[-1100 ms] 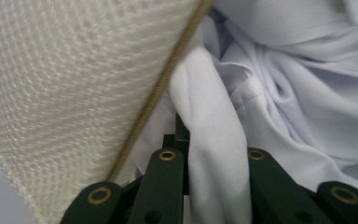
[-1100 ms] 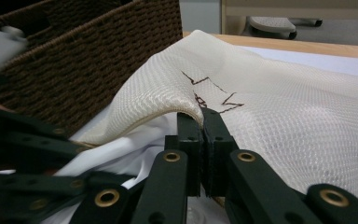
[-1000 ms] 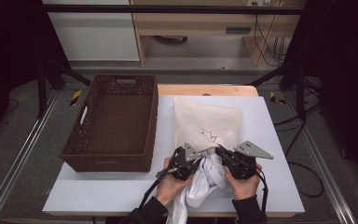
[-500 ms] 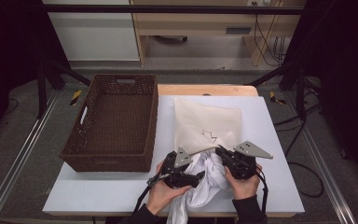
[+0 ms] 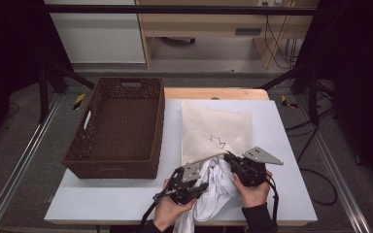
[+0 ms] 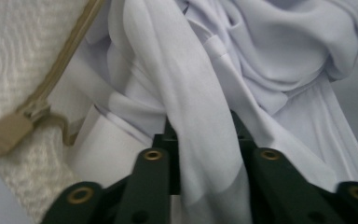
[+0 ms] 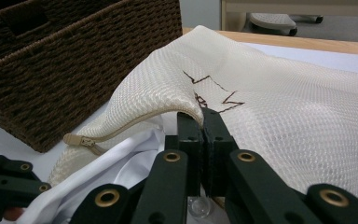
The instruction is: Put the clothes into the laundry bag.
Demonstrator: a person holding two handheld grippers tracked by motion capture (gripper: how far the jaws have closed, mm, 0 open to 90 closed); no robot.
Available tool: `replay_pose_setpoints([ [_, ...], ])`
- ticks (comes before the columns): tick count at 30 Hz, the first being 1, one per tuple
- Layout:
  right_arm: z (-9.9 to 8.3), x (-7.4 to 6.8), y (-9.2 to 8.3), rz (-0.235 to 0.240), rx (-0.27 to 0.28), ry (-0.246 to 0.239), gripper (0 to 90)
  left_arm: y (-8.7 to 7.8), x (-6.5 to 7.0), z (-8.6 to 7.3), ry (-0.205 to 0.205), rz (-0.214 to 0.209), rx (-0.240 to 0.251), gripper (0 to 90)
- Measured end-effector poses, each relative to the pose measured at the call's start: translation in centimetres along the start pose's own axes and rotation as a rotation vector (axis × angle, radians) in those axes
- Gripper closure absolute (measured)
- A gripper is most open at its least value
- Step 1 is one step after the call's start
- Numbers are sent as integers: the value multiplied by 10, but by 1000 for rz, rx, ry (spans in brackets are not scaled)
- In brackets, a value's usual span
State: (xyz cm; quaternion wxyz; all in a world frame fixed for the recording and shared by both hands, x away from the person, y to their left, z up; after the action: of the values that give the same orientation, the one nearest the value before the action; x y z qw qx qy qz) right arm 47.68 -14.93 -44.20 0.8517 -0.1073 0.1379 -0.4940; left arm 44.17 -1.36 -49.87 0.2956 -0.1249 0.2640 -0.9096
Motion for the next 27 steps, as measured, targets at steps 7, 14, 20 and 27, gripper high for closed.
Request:
replay_pose_setpoints([
  [7,0,1,0,-1,1,-3,886,8,2,22,40,30,27,822],
  [14,6,-2,-6,11,18,-2,885,27,-21,23,53,107,21,820],
  [20,5,-2,-5,11,12,4,885,25,-24,23,61,127,44,727],
  [27,2,2,-4,5,4,6,885,-5,-12,25,25,59,70,329],
])
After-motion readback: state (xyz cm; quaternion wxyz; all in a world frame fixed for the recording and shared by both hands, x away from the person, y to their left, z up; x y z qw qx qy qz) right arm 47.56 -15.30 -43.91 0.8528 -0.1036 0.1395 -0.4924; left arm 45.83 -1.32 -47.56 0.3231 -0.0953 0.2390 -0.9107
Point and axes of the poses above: each handheld gripper's, and its own axes: y roughly forward along the jaws, z roughly out of its top, x roughly to its right, the point moved 7 cm from there along y, roughly forward along the jaws, and after that the axes turned 5 degrees about x, right-handed, at the moved point
